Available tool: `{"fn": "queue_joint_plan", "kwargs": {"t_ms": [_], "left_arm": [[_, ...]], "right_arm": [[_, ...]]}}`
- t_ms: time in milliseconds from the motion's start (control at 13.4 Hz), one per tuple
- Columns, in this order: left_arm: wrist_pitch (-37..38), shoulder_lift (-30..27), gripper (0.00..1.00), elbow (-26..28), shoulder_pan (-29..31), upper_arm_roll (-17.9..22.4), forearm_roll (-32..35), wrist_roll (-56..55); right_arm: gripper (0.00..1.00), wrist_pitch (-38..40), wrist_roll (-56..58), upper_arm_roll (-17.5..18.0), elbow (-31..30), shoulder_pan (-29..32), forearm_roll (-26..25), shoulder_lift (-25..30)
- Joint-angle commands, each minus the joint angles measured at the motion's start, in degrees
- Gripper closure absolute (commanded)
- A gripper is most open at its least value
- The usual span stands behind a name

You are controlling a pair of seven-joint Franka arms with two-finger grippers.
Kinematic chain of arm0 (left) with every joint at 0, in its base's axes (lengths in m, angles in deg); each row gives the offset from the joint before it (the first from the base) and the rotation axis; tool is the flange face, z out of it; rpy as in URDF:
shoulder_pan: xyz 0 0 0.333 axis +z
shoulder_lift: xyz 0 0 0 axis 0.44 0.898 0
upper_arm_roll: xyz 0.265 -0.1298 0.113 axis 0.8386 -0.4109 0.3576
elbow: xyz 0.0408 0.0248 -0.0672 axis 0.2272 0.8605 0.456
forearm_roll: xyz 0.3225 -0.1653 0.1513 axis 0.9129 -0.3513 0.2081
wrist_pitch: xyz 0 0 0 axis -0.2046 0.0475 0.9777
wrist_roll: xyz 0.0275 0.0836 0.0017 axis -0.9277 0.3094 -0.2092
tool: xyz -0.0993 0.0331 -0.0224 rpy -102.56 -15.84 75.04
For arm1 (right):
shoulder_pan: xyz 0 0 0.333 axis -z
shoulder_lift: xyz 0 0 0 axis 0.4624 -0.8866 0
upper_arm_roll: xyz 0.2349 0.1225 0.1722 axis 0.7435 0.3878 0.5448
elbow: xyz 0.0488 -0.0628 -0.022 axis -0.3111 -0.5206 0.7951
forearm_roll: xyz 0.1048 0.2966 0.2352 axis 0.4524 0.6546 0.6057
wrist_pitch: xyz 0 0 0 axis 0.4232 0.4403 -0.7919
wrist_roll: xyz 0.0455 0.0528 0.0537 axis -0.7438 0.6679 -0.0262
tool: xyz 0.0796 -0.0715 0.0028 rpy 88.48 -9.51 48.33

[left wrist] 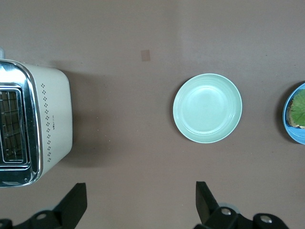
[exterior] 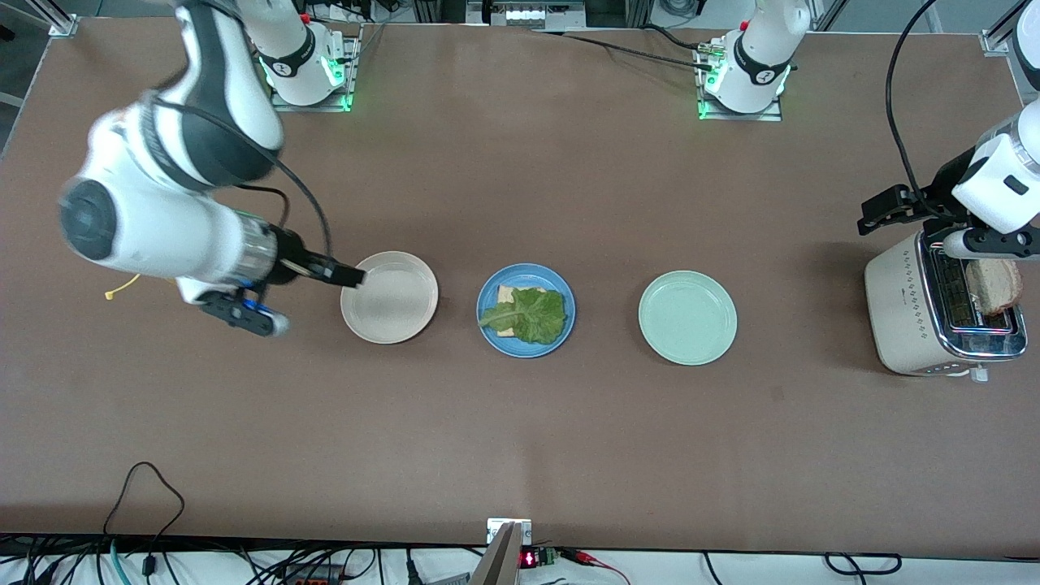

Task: Make sandwich in blue plate with both arms
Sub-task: 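Move the right gripper to the yellow mustard bottle, then grasp the yellow mustard bottle with the right gripper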

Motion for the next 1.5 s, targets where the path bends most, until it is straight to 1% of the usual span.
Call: {"fn": "queue_joint_plan", "kwargs": {"t_ms": [0,75,150,225,299,524,599,824,1048,1273,1422], "left_arm": [[0.44,-1.13,0.00,0.54,0.18,-0.49,1.41,0.37],[0.27,-0.87,0.00,0.28,0.18,-0.49,1.41,0.72],[0.36,-0.35,0.00,-1.03,0.18,-0.40,1.50,0.98],[0.70,0.70,0.00,-2.26,0.09,-0.40,1.58,0.99],[1.06,0.89,0.00,-2.71,0.18,-0.40,1.59,0.99],[1.67,0.98,0.00,-2.71,0.00,-0.40,1.50,0.90],[1.67,0.98,0.00,-2.80,0.00,-0.40,1.50,0.81],[1.67,1.50,0.00,-3.76,0.09,-0.40,1.50,0.37],[1.85,1.68,0.00,-3.68,0.09,-0.40,1.41,0.28],[2.81,2.03,0.00,-3.68,-0.17,-0.40,1.32,0.55],[2.82,2.03,0.00,-3.76,-0.18,-0.40,1.23,0.46]], "right_arm": [[0.00,0.03,11.37,1.81,-11.69,4.27,-6.30,10.46],[0.00,-0.05,16.20,3.12,-14.86,7.33,-8.85,13.37],[0.00,-0.05,20.95,5.22,-17.59,11.11,-11.14,15.74],[0.00,-0.40,25.35,7.24,-19.97,14.80,-13.16,17.68],[0.00,-0.58,30.18,8.39,-22.17,18.14,-15.44,19.18],[0.00,-2.50,47.39,8.40,-25.52,26.94,-17.83,20.78],[0.00,-4.26,53.71,8.40,-26.49,29.92,-18.54,20.78],[0.00,-12.33,75.24,8.40,-30.18,37.14,-18.46,20.34],[0.00,-16.92,91.08,8.40,-31.15,41.63,-16.62,18.68],[0.00,-19.21,108.31,8.40,-32.03,47.34,-9.68,16.30],[0.00,-19.74,117.98,8.32,-32.30,50.07,-4.33,13.50]]}}
